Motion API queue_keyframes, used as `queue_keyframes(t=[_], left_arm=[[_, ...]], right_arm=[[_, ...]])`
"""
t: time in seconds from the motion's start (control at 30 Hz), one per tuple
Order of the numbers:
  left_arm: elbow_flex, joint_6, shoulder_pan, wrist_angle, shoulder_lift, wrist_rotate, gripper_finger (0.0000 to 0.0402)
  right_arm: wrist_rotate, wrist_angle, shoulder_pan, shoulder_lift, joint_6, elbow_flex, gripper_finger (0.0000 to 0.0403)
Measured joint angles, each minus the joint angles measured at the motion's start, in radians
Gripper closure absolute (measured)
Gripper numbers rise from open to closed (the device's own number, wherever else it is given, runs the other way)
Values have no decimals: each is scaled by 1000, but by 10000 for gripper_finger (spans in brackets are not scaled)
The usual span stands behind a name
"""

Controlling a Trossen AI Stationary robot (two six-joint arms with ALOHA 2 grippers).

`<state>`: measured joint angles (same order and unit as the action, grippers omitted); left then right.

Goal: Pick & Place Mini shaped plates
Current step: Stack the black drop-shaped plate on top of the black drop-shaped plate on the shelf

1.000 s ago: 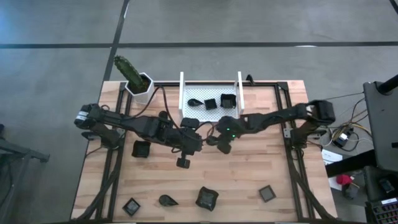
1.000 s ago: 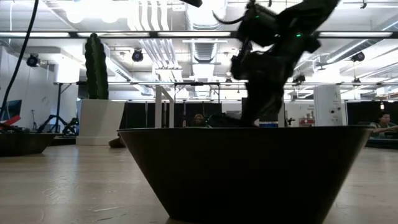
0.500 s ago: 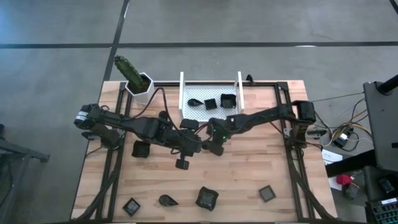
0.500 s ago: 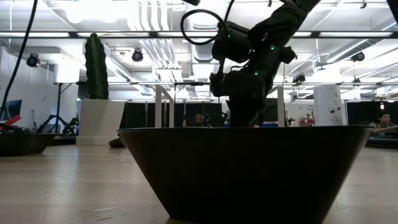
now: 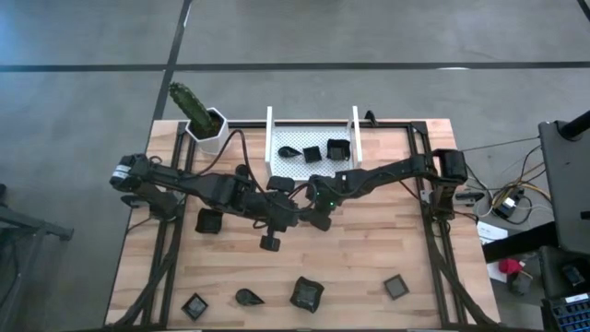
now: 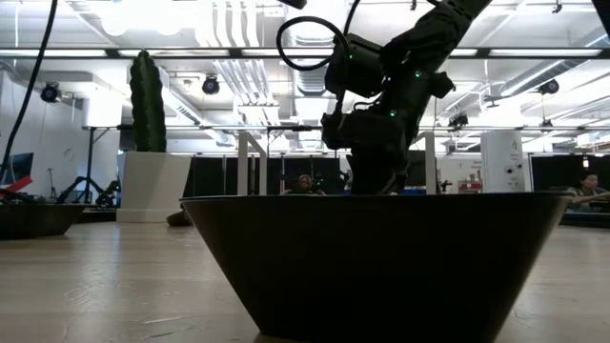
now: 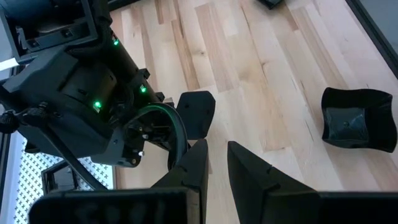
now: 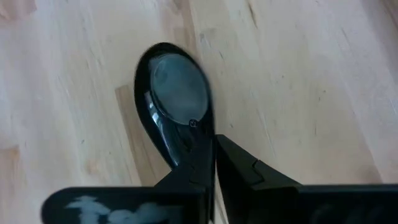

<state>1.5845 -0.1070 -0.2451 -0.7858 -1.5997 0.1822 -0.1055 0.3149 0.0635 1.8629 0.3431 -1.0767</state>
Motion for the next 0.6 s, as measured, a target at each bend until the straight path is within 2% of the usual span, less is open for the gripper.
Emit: queue_keyframes(t=[0.33, 0.47, 0.6], left_arm=[[-1, 0, 0, 0, 0, 0, 346], [-1, 1, 0, -15, 0, 0, 346], [-2, 2, -2, -44, 0, 0, 346]], right_arm=[[0, 38, 0, -13, -13, -16, 317], [0, 108, -4, -69, -56, -31, 317], [0, 147, -19, -183, -79, -15, 329]])
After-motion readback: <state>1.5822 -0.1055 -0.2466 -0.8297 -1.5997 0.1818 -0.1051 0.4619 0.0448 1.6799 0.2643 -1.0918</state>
